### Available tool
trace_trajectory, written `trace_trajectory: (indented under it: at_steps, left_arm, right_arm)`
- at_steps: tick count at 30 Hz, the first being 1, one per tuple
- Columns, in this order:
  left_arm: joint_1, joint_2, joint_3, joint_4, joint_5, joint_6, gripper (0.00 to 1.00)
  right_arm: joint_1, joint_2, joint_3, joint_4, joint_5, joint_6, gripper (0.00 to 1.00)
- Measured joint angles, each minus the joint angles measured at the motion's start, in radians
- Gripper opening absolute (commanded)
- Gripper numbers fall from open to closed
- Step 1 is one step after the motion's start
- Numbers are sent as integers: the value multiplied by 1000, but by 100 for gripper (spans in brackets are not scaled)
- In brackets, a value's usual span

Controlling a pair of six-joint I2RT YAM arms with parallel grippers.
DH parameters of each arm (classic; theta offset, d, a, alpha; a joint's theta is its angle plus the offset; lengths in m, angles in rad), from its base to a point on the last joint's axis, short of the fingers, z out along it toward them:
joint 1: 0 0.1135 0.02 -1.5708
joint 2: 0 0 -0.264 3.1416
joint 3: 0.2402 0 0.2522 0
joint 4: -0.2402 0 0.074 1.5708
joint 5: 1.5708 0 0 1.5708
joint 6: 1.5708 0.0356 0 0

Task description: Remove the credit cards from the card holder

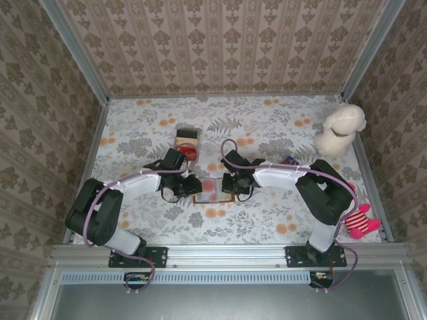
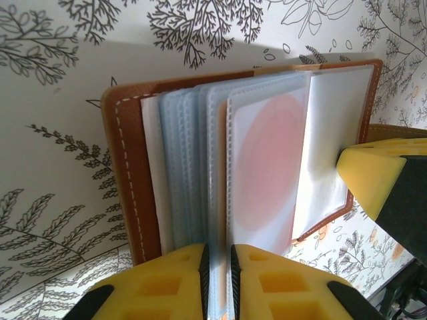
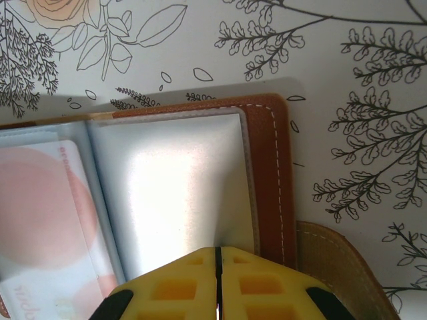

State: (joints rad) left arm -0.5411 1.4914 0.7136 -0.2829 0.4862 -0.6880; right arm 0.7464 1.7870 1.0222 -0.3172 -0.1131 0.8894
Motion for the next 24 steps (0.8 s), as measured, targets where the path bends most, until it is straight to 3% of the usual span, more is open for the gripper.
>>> trace_trajectory:
  at_steps: [8, 14, 24]
  left_arm:
    - [6, -22, 0, -8, 0, 1, 22]
    - [6, -48, -2, 1, 13, 1, 16]
    - [6, -50, -13, 15, 26, 1, 20]
  right_arm:
    - [0, 0, 0, 0, 0, 0, 8]
    - [0, 0, 0, 0, 0, 0, 8]
    - [0, 0, 0, 0, 0, 0, 8]
